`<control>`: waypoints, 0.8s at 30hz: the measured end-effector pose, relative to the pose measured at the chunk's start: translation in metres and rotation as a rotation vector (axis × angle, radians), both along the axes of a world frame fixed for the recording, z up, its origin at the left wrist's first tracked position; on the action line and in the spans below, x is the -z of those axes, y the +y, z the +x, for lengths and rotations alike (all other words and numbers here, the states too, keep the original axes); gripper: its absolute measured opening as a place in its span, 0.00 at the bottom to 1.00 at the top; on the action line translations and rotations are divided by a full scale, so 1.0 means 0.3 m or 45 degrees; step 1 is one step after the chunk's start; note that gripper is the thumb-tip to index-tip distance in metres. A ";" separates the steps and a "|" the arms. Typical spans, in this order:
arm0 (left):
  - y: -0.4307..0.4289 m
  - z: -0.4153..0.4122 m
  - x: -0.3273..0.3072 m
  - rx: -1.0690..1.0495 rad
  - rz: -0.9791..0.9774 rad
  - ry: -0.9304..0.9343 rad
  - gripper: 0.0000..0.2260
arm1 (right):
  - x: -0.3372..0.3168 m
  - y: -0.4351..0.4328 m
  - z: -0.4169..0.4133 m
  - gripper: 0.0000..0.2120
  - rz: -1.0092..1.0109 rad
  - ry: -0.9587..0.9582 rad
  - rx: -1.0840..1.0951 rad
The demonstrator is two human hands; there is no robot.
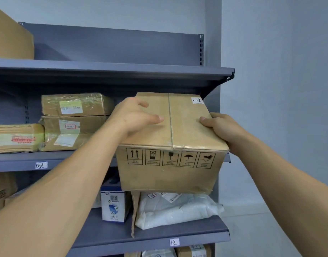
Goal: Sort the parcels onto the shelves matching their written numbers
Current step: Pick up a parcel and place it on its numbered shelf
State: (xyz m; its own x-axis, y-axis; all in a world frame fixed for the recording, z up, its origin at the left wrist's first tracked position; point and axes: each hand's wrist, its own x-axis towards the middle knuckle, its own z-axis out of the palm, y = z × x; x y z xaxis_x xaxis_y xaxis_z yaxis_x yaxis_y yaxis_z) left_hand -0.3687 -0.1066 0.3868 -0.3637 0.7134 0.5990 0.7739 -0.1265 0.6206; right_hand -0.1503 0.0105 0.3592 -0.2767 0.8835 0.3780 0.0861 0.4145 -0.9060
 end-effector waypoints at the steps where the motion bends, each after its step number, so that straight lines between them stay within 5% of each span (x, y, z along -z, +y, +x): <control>1: -0.004 -0.006 -0.011 0.081 -0.035 0.011 0.35 | -0.006 0.005 -0.002 0.13 -0.005 0.018 -0.008; 6: -0.040 -0.008 -0.066 0.261 -0.250 0.430 0.38 | -0.064 0.026 -0.027 0.25 0.021 0.068 0.058; 10: -0.029 0.020 -0.071 0.252 -0.363 0.682 0.33 | -0.119 0.062 -0.053 0.19 0.070 -0.122 0.161; 19: 0.009 0.010 -0.063 0.111 -0.010 0.493 0.14 | -0.161 0.129 -0.056 0.07 -0.087 -0.046 -0.071; 24: 0.097 -0.030 -0.024 -0.228 0.327 0.385 0.14 | -0.127 0.168 -0.085 0.24 0.037 -0.151 -0.054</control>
